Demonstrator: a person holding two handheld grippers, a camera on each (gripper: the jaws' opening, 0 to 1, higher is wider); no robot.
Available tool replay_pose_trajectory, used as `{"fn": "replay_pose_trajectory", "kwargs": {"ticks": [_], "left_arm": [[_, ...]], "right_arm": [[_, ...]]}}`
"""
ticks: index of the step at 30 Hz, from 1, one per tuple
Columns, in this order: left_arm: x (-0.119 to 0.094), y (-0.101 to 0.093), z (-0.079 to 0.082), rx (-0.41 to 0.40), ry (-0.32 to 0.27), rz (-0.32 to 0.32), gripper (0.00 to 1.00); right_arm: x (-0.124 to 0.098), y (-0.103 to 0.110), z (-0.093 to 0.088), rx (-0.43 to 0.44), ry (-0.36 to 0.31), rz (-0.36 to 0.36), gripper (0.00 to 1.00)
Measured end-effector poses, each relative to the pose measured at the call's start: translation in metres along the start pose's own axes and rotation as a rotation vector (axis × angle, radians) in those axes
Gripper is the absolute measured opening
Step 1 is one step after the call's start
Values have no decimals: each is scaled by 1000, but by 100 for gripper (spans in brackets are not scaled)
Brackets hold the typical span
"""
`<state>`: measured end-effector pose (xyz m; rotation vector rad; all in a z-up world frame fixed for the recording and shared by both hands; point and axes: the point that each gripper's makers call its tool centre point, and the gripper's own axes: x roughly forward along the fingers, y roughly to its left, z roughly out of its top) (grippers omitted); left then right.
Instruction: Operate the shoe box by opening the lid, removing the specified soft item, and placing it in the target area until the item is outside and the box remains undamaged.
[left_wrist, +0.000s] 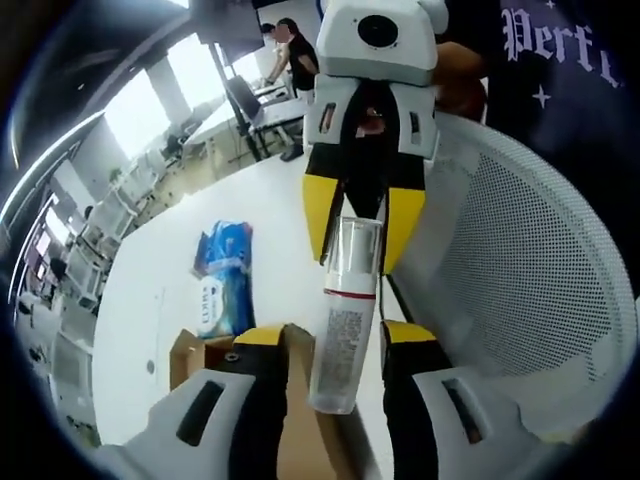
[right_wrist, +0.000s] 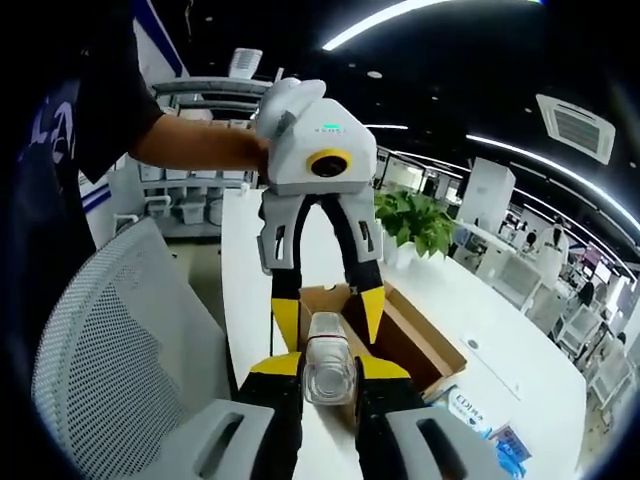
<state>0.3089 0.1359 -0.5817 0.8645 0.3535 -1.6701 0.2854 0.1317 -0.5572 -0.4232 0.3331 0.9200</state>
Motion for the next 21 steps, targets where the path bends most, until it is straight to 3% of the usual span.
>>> {"fn": "replay_pose_trajectory", "kwargs": {"ticks": [21], "left_arm": [[-22,18,-11,-316,-167,222,72]], "right_arm": [[-1,-24,-3,-55,72,73,14]]}}
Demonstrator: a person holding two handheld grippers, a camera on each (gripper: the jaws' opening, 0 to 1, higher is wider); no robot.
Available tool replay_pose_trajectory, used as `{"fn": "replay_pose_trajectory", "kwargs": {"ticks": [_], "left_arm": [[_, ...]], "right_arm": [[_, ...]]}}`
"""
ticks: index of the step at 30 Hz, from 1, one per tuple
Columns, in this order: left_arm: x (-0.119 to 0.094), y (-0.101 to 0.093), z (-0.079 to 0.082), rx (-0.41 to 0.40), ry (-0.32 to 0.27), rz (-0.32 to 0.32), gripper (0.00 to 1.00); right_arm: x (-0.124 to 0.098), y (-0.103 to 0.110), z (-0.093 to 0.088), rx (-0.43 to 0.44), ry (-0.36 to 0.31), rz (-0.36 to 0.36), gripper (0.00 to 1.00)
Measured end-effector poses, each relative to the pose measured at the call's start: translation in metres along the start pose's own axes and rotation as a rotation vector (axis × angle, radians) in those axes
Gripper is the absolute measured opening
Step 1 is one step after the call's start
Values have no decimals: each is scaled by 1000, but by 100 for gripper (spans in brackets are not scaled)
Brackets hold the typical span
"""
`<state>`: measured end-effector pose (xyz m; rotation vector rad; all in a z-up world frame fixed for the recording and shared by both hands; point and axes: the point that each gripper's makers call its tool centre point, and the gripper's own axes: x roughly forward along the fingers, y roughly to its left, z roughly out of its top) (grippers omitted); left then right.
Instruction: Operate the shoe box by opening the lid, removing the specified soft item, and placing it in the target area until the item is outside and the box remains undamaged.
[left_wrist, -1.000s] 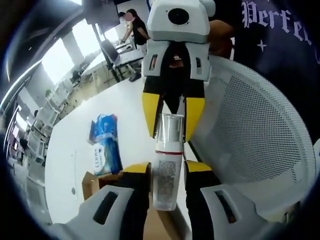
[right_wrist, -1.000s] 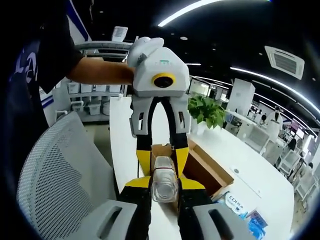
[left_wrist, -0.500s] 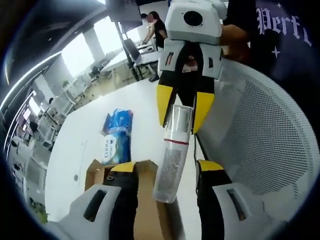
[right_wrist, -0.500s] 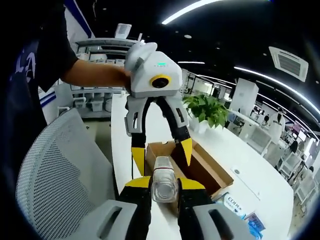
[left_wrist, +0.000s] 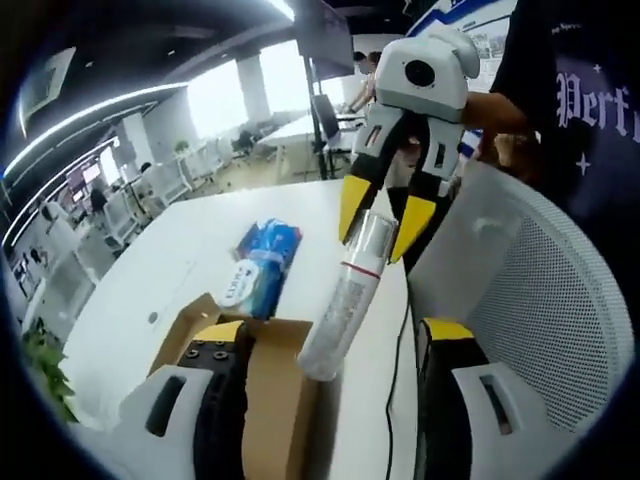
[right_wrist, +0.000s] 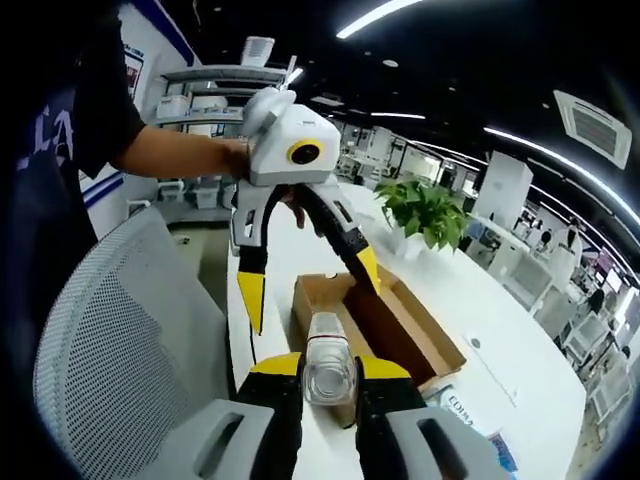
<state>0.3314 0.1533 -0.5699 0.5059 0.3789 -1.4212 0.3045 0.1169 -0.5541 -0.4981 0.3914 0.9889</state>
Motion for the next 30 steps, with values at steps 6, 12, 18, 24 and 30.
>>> {"fn": "replay_pose_trajectory", "kwargs": {"ticks": [6,12,18,24,30], "left_arm": [[-10,6,-2,-97,-60,77,79],[-20,3,-7,-159,-89,122,89],[-31,1,-14,-183,-92,172,94],[-40,0,-20,-207,-89,224,99],[-47,-3,-27,-233,-88,248,99]], "right_arm": [[-5,-19,2,-45,31,17,14],[-7,-43,1,-131,75,14,14],[-9,-68,-4,-176,116,14,14],[-8,-88,-10,-195,148,16,14],[-6,-106,-18,-209,177,12,14]]}}
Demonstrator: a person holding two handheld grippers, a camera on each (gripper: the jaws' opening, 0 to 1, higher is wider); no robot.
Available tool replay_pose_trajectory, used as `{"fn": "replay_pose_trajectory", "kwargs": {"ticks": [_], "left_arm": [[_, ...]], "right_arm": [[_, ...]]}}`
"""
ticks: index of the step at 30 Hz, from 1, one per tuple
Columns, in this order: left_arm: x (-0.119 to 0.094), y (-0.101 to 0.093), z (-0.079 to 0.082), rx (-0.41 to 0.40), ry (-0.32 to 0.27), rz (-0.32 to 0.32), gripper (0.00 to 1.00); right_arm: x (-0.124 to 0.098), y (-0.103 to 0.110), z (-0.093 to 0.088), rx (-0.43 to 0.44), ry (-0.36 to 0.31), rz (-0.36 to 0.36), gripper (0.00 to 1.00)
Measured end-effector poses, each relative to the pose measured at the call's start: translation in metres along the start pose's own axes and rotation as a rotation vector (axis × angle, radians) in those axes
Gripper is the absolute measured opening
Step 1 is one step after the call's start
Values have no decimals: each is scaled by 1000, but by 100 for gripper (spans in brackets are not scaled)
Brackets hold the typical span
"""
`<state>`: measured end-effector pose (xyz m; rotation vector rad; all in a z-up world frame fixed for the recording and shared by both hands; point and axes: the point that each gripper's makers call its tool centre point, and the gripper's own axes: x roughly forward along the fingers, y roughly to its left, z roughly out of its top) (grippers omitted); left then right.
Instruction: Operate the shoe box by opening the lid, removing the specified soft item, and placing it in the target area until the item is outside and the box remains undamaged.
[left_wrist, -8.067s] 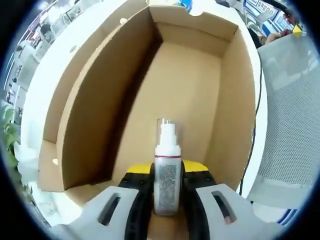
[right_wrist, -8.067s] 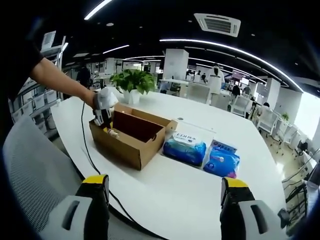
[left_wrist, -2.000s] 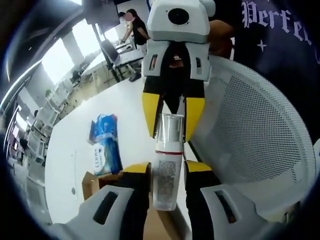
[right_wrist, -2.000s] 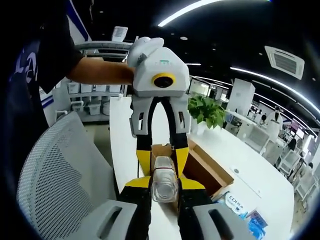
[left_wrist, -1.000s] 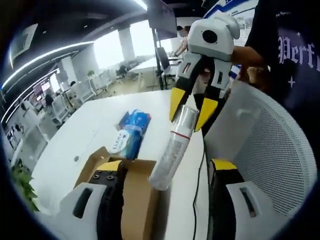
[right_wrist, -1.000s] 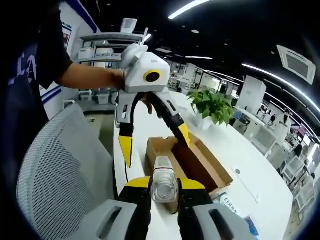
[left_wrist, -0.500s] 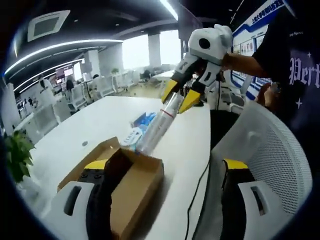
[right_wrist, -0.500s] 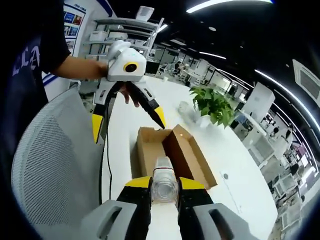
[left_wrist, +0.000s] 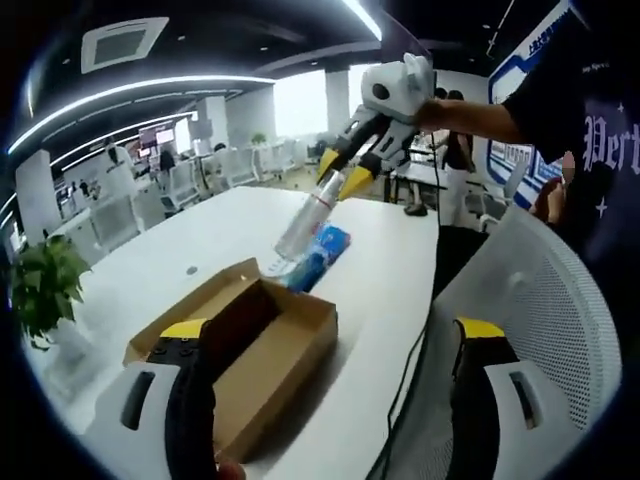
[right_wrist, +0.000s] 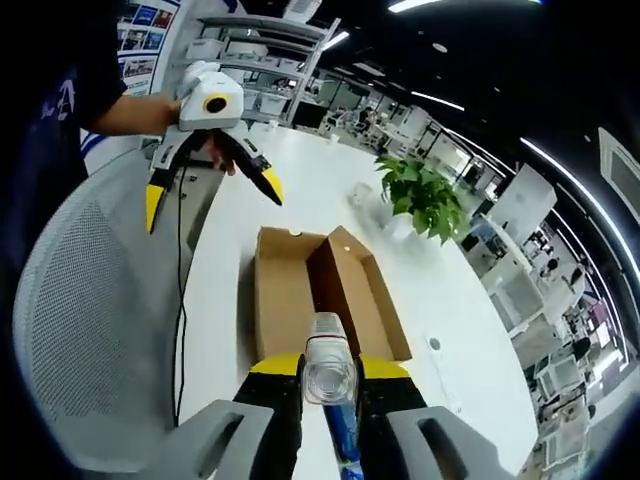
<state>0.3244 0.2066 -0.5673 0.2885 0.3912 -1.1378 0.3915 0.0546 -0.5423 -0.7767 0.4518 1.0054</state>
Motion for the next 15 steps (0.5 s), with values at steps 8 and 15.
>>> {"fn": "replay_pose_trajectory", "kwargs": {"ticks": [8,15], "left_arm": [[-12,1,-9,-4,8,48,99],[-20,1,-15,-28,-10,85,99]], "right_arm": [[7,-23,-17,-8,51,-10,14],[11,-45,-31,-27,100,-23,14]]}}
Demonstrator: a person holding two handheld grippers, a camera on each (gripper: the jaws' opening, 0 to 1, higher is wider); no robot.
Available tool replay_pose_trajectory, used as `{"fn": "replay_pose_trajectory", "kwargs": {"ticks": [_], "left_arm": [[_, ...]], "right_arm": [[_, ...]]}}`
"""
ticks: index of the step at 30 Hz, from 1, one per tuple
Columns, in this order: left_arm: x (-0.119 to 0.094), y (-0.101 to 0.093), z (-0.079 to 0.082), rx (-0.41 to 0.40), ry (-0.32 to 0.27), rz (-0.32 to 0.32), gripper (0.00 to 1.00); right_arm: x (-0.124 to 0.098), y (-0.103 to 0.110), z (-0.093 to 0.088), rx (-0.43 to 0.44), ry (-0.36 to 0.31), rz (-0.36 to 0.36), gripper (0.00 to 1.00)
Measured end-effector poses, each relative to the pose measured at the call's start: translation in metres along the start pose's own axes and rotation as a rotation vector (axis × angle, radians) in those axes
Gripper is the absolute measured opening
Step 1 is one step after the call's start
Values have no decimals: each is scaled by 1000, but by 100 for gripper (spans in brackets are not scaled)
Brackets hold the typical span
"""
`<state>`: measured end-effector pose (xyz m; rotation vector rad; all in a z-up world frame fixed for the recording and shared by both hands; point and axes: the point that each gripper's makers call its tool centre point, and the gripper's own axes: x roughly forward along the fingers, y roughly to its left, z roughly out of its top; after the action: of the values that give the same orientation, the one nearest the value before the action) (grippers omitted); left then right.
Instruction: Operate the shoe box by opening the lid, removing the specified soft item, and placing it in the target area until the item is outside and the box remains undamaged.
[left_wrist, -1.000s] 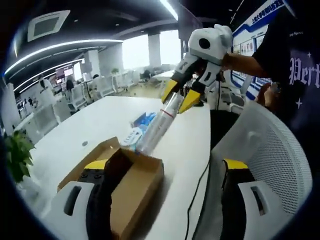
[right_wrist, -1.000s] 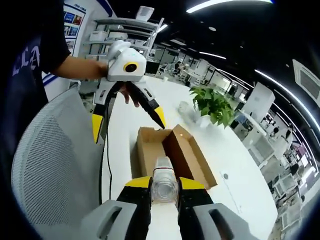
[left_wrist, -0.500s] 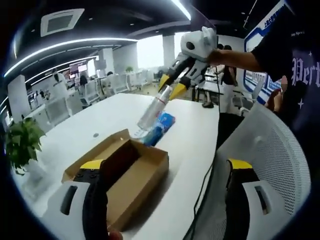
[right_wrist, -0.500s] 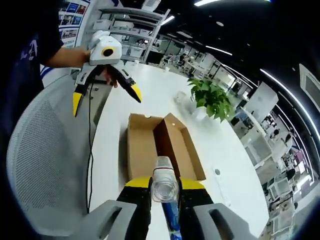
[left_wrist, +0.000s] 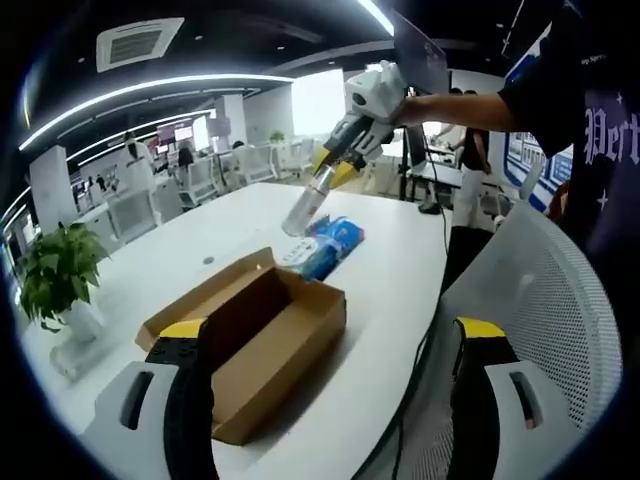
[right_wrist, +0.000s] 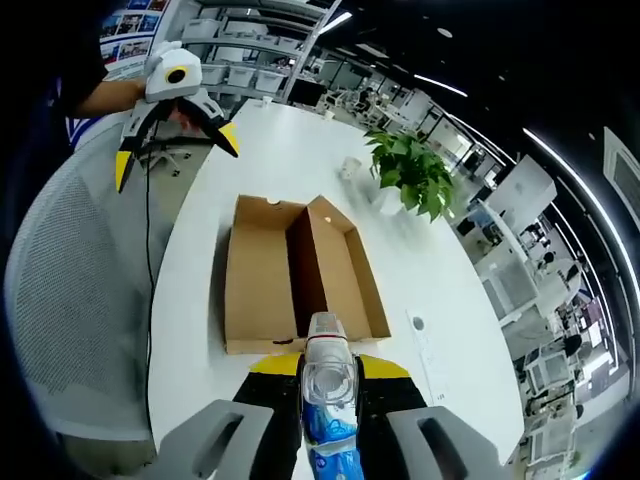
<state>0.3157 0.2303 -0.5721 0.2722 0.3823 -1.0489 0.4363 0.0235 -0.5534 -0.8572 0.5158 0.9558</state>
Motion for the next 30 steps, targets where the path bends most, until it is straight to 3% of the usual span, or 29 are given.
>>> {"fn": "replay_pose_trajectory", "kwargs": {"ticks": [6,20,30], "left_arm": [[-6,-2,-10,-19,-5,25,99],[-27,1,-27,-47,-39,126,99],[-31,-4,-42,-45,-20,191,99]], "right_arm": [[7,-15,-15,-13,40,-12,14],[24,-25,-38,-33,110,3,14],[40,-43,-55,-66,165,10,15]]}}
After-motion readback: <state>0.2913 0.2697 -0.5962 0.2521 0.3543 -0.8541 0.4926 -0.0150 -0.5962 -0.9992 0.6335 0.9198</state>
